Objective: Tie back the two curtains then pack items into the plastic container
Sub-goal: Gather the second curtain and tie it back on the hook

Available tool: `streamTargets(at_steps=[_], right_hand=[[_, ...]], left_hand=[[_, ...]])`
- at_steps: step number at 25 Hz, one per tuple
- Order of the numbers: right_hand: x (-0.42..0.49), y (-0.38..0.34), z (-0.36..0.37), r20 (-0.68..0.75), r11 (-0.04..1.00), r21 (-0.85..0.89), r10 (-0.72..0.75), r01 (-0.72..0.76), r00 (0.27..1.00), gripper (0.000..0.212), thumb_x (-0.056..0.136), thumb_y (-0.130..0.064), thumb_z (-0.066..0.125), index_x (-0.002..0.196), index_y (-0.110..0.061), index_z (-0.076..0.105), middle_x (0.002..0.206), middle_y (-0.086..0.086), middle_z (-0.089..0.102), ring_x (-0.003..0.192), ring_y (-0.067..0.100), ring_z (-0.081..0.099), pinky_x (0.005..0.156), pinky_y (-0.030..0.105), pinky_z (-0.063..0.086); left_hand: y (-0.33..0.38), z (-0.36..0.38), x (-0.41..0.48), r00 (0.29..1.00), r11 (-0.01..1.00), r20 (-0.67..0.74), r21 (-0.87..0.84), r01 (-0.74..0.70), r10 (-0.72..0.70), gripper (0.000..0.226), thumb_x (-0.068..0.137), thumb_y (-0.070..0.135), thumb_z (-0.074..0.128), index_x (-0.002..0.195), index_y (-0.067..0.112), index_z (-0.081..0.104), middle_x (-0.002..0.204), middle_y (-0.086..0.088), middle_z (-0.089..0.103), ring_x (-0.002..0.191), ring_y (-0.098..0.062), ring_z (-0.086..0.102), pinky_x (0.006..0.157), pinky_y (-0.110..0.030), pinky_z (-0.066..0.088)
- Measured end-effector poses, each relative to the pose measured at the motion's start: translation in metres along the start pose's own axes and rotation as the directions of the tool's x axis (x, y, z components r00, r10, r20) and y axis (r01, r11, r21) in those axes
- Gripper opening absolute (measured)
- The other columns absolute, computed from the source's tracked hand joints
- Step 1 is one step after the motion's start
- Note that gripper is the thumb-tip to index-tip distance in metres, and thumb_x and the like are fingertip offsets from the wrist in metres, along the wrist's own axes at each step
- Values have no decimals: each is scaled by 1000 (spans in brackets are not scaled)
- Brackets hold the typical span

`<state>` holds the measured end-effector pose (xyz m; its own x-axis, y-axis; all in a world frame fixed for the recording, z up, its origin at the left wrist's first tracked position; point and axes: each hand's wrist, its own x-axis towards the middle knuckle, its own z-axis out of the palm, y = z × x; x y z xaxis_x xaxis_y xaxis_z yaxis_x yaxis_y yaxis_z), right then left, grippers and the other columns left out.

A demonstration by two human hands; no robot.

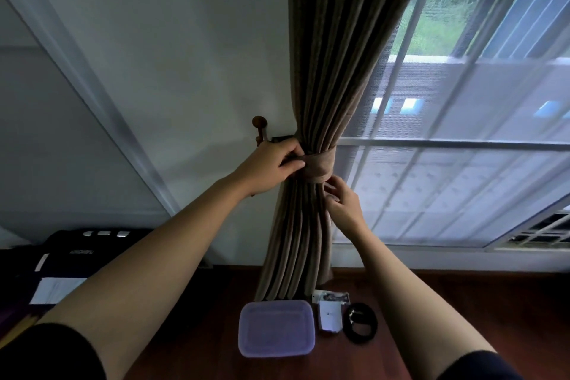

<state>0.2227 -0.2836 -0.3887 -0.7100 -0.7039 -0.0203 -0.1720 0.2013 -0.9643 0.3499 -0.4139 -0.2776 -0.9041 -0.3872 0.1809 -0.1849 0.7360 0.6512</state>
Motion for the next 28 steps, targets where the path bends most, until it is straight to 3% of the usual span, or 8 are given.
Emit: streamTargets(at_steps=[4, 8, 12, 15, 18, 22, 25, 28], right_hand=[[14, 8, -4, -51, 975, -200, -113, 100, 992, 24, 87, -12, 62, 111, -10, 65, 99, 6, 71, 97, 17, 65, 83, 32, 52], [21, 8, -6, -84, 908, -372, -238, 191, 968, 12, 87, -15, 64, 84, -8, 73, 77, 14, 73, 67, 15, 62, 61, 26, 35], [36, -2, -18, 7, 810, -572, -153, 129, 988, 16, 89, -19, 60, 94, -12, 73, 90, 17, 72, 86, 37, 64, 67, 35, 43], [26, -15, -22, -52, 944, -293, -177, 155, 983, 37, 80, 2, 53, 113, -11, 65, 108, 8, 69, 101, 27, 64, 80, 27, 49], [8, -36, -23, -25, 968, 90, -232, 234, 972, 67, 70, -21, 62, 134, -21, 44, 129, -6, 55, 118, 3, 52, 94, 12, 42], [17, -78, -16, 34, 959, -29, -280, 281, 959, 82, 68, -33, 80, 137, -19, 35, 120, -20, 55, 108, -16, 50, 85, 2, 39], [20, -98, -6, -56, 940, -207, -287, 270, 956, 60, 66, -26, 82, 115, -15, 48, 96, -12, 61, 92, 5, 60, 76, 20, 45], [21, -104, -1, -100, 935, -241, -290, 260, 952, 50, 69, -20, 76, 112, -14, 52, 95, -8, 60, 90, 10, 57, 75, 24, 43]], left_hand=[[-1, 0, -2, 1000, 1000, 7, -9, -12, 12, 4, 90, 18, 59, 91, 14, 58, 77, -2, 64, 64, -5, 57, 63, -19, 42], [-4, -3, -3, 1000, 1000, -1, -26, -4, 4, 5, 90, 15, 59, 91, 10, 59, 66, 14, 53, 56, 10, 52, 56, -5, 35], [-7, -1, -1, 1000, 1000, -2, -28, -7, 7, 4, 90, 18, 59, 90, 14, 57, 66, 14, 52, 56, 4, 49, 56, -8, 34], [-10, -1, -1, 1000, 1000, 13, -26, 13, -13, 3, 93, 19, 54, 91, 20, 51, 75, 8, 56, 64, 3, 51, 59, -10, 35], [-14, -1, -2, 997, 994, 28, -83, 73, -70, 5, 95, 18, 50, 93, 21, 47, 77, 11, 53, 68, 2, 50, 61, -13, 35], [-24, 2, -4, 994, 974, -87, -223, 41, -62, 7, 90, 13, 58, 95, 18, 59, 89, 6, 63, 84, -7, 62, 78, -19, 49], [-34, -3, -5, 983, 984, -165, -169, 51, -80, 11, 87, 12, 62, 98, 11, 66, 89, 2, 66, 82, -11, 63, 77, -19, 49], [-52, -17, -9, 966, 973, -223, -213, 86, -135, 11, 84, 12, 67, 95, 8, 69, 78, -4, 68, 68, -7, 64, 67, -20, 50]])
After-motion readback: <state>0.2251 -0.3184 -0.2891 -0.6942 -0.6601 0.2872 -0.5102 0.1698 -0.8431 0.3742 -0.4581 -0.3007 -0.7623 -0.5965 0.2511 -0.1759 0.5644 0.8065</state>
